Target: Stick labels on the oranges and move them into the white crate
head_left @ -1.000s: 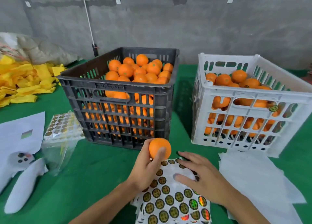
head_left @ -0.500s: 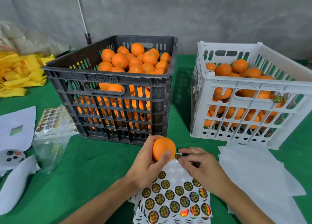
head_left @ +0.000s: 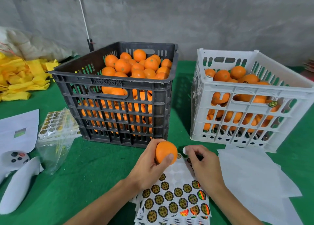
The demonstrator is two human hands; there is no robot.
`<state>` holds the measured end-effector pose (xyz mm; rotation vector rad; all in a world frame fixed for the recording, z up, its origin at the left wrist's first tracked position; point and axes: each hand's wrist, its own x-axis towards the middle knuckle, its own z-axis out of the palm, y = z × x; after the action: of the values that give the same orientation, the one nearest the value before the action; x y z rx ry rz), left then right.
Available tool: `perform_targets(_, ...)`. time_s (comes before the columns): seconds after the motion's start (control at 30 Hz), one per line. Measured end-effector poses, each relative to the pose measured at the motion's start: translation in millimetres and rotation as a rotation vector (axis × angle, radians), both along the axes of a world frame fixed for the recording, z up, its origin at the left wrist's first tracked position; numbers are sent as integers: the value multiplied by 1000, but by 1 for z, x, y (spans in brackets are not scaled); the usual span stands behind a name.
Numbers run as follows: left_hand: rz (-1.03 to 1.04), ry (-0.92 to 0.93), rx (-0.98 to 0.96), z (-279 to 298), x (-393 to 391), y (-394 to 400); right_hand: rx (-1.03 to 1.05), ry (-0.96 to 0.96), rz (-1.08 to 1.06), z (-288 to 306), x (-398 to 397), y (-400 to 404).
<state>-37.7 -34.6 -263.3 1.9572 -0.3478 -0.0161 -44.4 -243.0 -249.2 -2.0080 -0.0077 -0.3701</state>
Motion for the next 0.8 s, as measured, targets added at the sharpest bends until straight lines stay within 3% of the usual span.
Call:
perform_targets(0.1,-41,10,25,2,0,0,-36,-207,-4,11,-10,12)
perform_targets(0.27,-86,83,-85,7,0,3,-15,-229,193,12,-19,29)
perform_targets(0.4,-64,129,-171,15,0,4,-394,-281,318,7,-19,19)
perform_targets(0.47,-33,115,-212,19,-2,1,-650,-337,281,3,-20,21)
perform_targets(0.53,5,95,-278,27,-6,-7,-773,-385,197,6,-22,24)
perform_targets(0.8,-39,-73,-384,118,5,-68,-742,-770,-166,80,-9,-10)
